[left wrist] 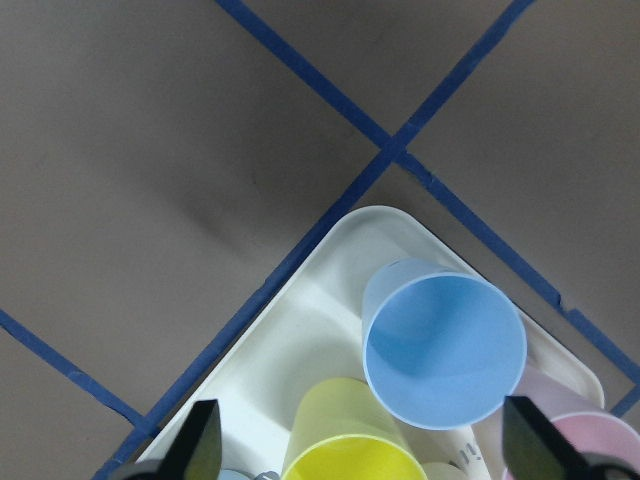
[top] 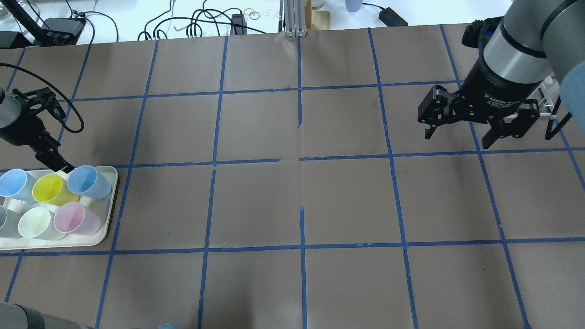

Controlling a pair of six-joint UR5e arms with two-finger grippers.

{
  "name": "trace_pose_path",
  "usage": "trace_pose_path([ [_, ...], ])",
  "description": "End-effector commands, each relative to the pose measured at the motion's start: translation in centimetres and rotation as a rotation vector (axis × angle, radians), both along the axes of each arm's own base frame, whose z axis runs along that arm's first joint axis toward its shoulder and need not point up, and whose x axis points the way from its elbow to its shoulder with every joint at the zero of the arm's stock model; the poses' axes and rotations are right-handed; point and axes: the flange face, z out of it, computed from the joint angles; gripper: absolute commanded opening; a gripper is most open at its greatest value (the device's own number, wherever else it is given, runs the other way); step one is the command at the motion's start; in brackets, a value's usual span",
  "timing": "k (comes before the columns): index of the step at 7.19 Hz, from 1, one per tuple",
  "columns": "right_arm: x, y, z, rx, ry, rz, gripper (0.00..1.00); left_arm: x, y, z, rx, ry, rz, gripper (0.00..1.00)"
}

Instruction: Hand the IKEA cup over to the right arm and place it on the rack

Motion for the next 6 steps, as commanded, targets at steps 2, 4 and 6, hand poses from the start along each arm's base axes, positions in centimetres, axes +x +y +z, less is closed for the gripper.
trace_pose_path([
  [2,0.0,0.0,-0.1,0.006,-0.001,-0.013,1.00,0.3,-0.5,-3.5,0.037,0.022,0.001,0.99],
  [4,0.0,0.2,-0.5,0.033,-0.008,-0.004,1.00,0.7,-0.7,-5.1,0.059,0.027,0.006,0.98],
  [6,0.2,0.5,-0.8,0.057,-0.016,-0.012,1.00,0.7,-0.8,-5.9,0.071,0.034,0.004,0.78],
])
